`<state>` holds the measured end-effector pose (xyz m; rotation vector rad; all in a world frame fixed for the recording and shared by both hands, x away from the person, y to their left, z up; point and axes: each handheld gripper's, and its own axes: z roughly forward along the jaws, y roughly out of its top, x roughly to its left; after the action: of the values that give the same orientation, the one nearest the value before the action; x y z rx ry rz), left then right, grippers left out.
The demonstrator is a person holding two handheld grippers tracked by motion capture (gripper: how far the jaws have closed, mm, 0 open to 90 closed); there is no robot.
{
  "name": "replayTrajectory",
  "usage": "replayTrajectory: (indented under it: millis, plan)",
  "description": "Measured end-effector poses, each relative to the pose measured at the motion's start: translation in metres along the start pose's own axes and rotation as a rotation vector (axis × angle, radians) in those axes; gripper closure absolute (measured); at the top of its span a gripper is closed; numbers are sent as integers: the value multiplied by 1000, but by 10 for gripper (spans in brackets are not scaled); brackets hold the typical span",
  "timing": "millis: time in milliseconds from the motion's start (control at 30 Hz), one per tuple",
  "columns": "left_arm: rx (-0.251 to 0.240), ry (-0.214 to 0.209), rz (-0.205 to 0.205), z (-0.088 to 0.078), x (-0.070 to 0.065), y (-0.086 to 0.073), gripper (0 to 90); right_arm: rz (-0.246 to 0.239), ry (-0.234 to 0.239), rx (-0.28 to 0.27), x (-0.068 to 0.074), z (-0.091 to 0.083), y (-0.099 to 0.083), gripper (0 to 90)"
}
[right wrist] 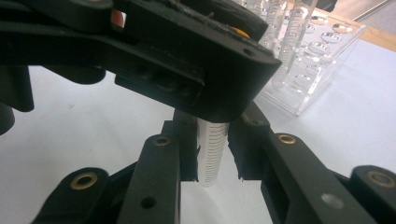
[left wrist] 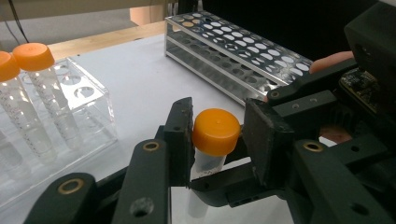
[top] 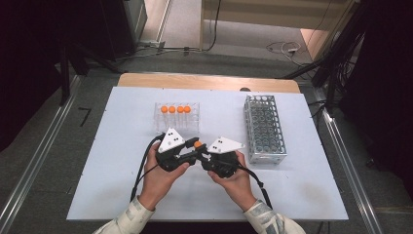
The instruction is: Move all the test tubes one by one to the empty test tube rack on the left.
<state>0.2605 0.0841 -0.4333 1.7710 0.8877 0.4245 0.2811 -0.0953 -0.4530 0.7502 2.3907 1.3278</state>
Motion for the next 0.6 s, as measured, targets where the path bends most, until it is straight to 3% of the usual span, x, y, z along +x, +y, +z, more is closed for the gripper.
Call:
replayTrajectory:
  millis: [500, 600]
  plan:
    - [2, 13, 11, -1, 1, 0, 692, -6, 6, 0, 1, 0, 0, 713]
    - [4, 15, 12, -1, 2, 0, 694, 2, 15, -6, 1, -1, 0, 633]
